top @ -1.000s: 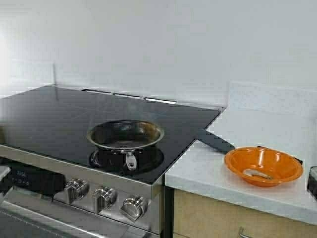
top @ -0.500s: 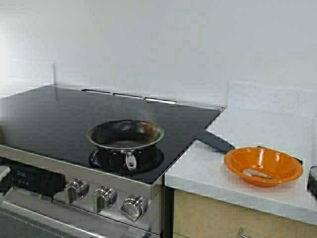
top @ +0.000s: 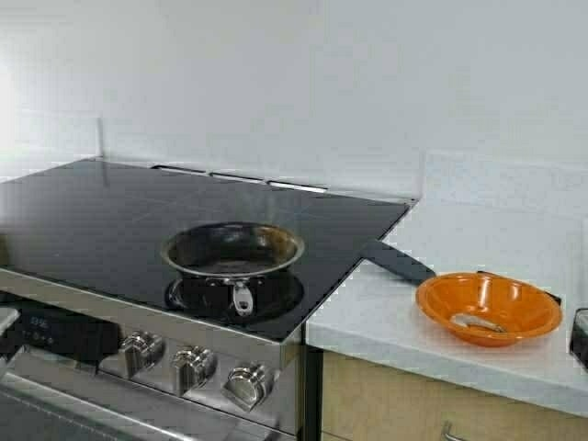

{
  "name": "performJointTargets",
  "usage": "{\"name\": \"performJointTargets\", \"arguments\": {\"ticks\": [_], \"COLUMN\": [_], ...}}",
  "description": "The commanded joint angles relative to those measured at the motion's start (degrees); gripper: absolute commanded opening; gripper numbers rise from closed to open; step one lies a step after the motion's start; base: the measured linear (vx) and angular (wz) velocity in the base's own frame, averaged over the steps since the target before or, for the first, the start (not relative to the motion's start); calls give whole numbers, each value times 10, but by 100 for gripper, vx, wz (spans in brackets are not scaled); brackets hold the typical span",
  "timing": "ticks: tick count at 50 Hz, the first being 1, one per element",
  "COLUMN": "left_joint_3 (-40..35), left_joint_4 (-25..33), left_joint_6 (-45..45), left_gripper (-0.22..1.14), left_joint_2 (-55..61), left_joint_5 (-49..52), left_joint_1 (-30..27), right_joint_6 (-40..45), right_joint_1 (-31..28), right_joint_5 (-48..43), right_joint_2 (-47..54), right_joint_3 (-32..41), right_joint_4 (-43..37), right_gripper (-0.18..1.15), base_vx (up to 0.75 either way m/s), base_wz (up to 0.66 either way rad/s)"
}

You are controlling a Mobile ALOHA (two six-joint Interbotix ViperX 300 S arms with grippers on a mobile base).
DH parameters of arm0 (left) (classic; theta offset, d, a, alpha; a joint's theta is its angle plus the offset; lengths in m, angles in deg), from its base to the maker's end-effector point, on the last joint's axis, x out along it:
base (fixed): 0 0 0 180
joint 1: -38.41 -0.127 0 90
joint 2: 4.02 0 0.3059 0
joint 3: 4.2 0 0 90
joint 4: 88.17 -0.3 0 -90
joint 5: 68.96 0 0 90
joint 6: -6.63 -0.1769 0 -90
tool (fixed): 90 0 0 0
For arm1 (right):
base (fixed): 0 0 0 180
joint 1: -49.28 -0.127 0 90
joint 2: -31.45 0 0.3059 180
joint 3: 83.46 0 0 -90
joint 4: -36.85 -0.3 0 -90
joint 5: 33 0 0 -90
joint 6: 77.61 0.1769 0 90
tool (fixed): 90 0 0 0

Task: Add oil to the pan and cook the shrimp and serve it

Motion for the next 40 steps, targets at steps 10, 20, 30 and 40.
{"name": "performJointTargets", "arguments": {"ticks": [10,20,30,40], "left_joint_3": [-5,-6,-6,-9], "left_joint_4": [-2,-1,1,3], "left_joint_6": [3,4,6,11], "left_gripper": [3,3,3,3], "left_joint_2": [4,4,4,4], "left_joint_5": [-4,-3,-3,-3], "left_joint_1": [0,0,0,0], "right_joint_6": [0,1,-3,-5], "right_joint_1": [1,2,1,0], "right_joint_5": [43,83,163,219], "right_joint_2": [-88,-120,-173,-274], "right_joint_3": [-66,-89,-118,-168], "right_joint_4": [1,1,1,2], "right_gripper": [86,86,85,78], "base_vx": [0,0,0,0], "base_wz": [0,0,0,0]}}
